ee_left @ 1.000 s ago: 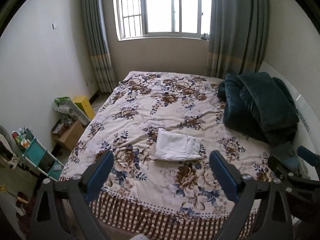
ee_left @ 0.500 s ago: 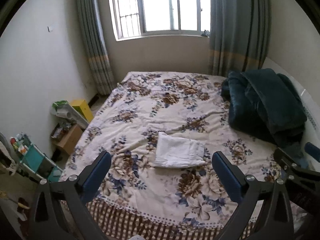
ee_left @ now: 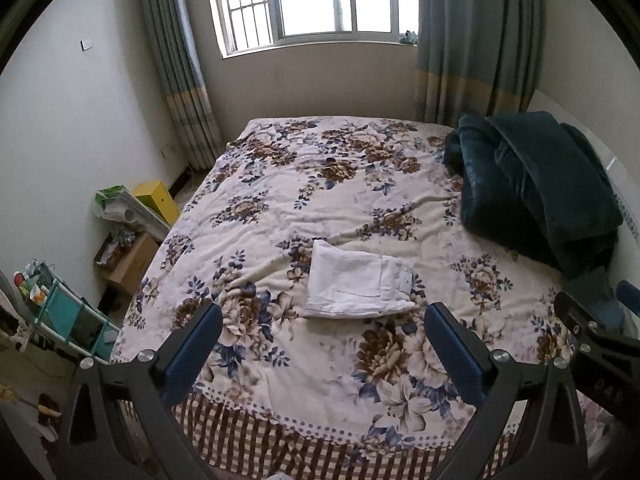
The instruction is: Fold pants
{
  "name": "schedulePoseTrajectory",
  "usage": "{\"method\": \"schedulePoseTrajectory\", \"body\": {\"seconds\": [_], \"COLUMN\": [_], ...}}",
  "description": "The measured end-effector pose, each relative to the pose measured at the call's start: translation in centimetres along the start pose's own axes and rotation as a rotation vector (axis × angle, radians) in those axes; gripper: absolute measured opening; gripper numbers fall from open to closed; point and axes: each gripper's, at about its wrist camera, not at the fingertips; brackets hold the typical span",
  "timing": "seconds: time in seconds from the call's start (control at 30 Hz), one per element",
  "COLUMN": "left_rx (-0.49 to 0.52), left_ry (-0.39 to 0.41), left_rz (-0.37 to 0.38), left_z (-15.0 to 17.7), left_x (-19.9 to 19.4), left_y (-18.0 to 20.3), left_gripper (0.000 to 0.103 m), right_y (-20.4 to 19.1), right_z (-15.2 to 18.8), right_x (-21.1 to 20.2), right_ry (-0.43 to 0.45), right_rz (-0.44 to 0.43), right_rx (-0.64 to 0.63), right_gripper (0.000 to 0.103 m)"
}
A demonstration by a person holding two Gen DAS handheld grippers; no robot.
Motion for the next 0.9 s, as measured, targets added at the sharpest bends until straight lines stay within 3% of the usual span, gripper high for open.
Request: {"method": "schedulePoseTrajectory", "body": {"seconds": [0.9], "left_rx": [-0.01], "left_ry": [0.008], "left_rz": [-0.006], "left_z": [1.1], "left_x": [0.1], "left_y": [-1.1], "left_gripper": [0.103], "right_y": [-1.2], "right_z": [2.5], "right_x": [0.4], "right_ry": [-0.011], "right_rz": [-0.021], "right_rx": [0.002], "right_gripper": [0.103]}}
Point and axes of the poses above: each gripper's, at about its wrist camera, not at the fingertips, and x roughly the way its jaws point, y to its right, z to its underside, and after that the axes turned 2 degrees about -x, right-handed
